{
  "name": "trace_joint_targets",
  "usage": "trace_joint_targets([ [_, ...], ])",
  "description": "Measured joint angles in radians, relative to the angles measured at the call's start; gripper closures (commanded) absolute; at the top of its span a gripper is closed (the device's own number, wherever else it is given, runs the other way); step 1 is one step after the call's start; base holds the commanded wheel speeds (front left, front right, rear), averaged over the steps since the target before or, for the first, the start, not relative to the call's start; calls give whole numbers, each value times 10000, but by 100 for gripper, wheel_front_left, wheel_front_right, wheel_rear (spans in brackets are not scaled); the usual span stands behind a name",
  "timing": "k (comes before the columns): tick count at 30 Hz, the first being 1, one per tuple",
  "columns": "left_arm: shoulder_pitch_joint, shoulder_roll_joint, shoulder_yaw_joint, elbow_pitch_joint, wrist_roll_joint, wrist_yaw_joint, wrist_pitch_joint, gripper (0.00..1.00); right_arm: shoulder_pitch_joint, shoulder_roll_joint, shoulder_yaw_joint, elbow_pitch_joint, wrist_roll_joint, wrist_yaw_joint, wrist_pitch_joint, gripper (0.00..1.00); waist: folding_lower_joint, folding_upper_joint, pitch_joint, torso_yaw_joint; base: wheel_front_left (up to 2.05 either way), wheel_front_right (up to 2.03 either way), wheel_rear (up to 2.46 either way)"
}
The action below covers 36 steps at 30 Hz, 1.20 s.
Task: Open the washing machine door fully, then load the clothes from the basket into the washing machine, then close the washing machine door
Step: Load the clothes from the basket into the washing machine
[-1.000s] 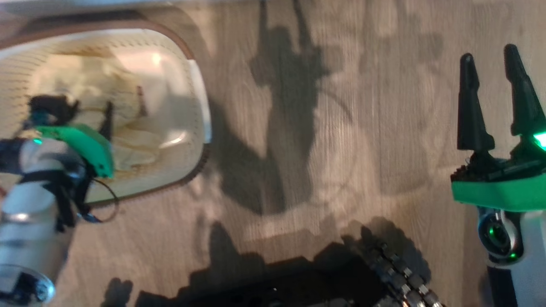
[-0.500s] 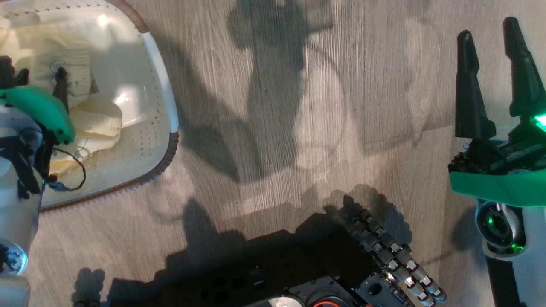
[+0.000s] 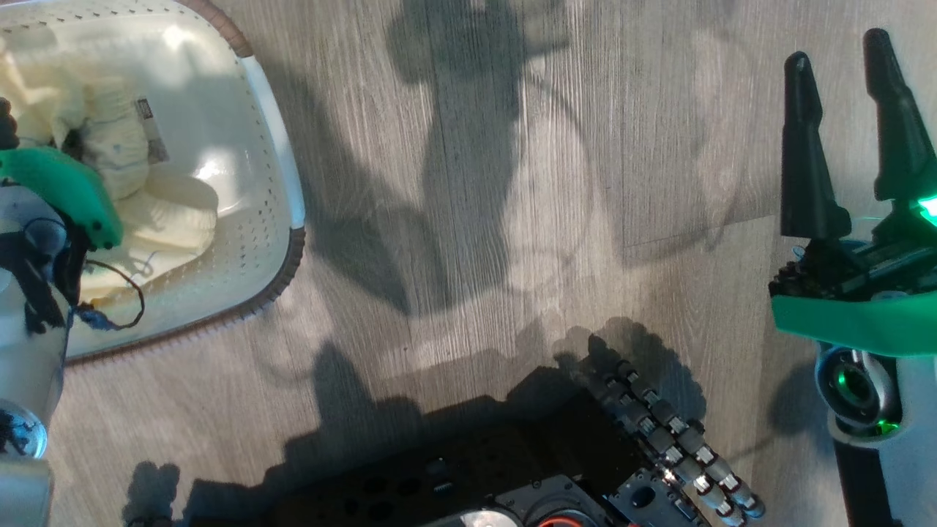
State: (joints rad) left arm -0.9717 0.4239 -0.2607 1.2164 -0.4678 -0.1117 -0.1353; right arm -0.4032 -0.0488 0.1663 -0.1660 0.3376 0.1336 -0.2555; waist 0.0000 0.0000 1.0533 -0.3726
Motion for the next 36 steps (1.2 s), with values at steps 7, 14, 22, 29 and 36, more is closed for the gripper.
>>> trace_joint_targets([
  [7,4,-259,-40,198,-10,-4,-121,100,-153,0,-38,117,-48,0,0,0,0,0,-208,150,0,0,0],
  [14,66,-759,-280,105,-121,-15,-725,100,-111,0,-196,293,-439,0,2,0,0,0,-653,540,0,0,0],
  [22,610,-1214,-399,-928,-54,-100,-1158,100,338,-2,-694,456,-811,0,2,0,0,0,-1461,1181,0,0,0],
  [29,1791,-1402,-104,-3164,282,-79,-1158,100,572,-4,-974,639,-1168,0,0,0,0,0,-2369,1725,0,0,0],
  [36,3372,-1653,470,-5582,844,291,-1162,100,1229,-2,-1220,986,-1312,0,2,0,-1,1,-3458,2188,0,0,0],
])
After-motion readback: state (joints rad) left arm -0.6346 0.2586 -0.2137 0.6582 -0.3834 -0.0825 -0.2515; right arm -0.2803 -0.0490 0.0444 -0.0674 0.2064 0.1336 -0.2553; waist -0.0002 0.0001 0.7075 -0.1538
